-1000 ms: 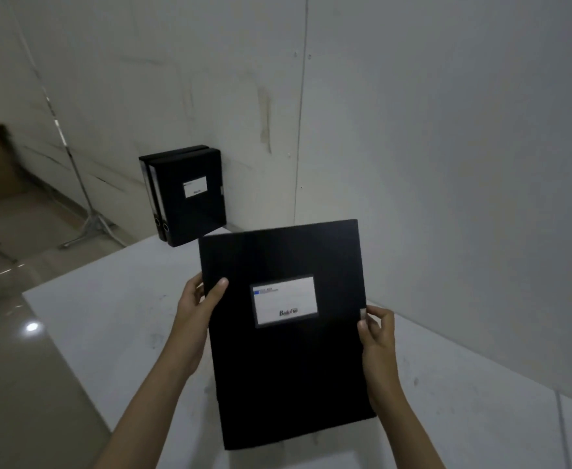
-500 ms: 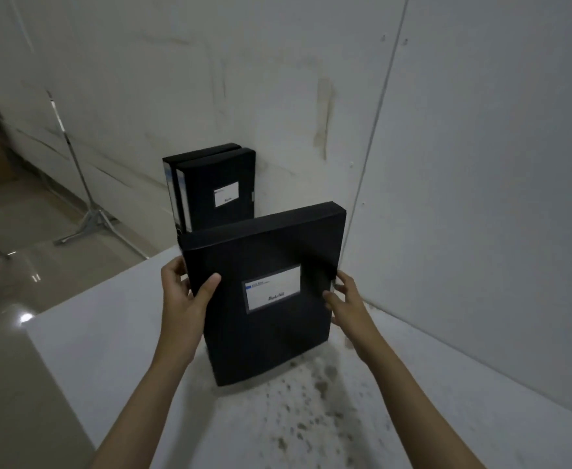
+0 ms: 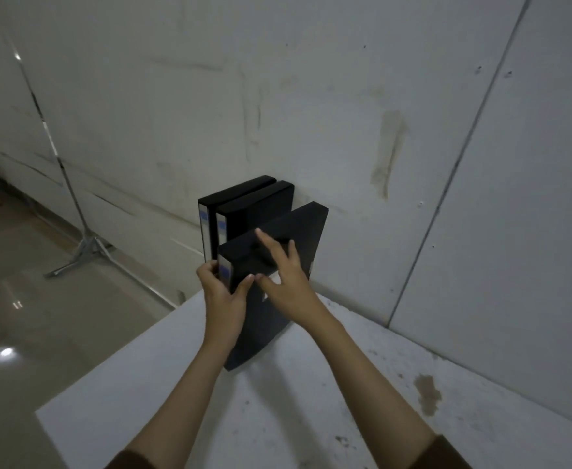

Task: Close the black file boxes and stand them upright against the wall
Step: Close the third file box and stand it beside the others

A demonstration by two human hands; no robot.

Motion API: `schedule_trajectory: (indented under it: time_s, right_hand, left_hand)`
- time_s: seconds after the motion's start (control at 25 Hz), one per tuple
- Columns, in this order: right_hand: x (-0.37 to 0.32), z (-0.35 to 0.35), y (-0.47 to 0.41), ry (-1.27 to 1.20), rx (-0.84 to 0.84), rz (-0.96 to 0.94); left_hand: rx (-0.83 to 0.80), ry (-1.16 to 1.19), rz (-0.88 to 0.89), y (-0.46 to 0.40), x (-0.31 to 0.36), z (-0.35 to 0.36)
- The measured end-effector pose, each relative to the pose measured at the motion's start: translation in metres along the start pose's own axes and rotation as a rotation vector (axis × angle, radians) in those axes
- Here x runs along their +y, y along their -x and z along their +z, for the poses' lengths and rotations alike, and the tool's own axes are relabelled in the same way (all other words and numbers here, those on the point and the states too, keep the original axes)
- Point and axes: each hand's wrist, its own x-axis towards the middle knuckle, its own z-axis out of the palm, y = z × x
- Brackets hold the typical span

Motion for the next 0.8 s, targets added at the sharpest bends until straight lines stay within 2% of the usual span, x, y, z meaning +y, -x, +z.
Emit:
schedule_trajectory:
  time_s: [0.24,0.56,0.8]
  right_hand:
    - [0.025,0.031,-0.050,0.097,-0.002,0.042]
    - [0.056,0.042,-0.109,0.064,0.084,0.004]
    - [0.075,0.034,-0.137,0.022,0.145,-0.009]
  left_hand:
    - [0.026,-0.005,-0.069,-0.038,-0.030,0.003]
    - [0.084,0.036,-0.088,-0.086,-0.070,0.026]
    - [0.007,0.003,-0.193,-0.113,-0.074,0.043]
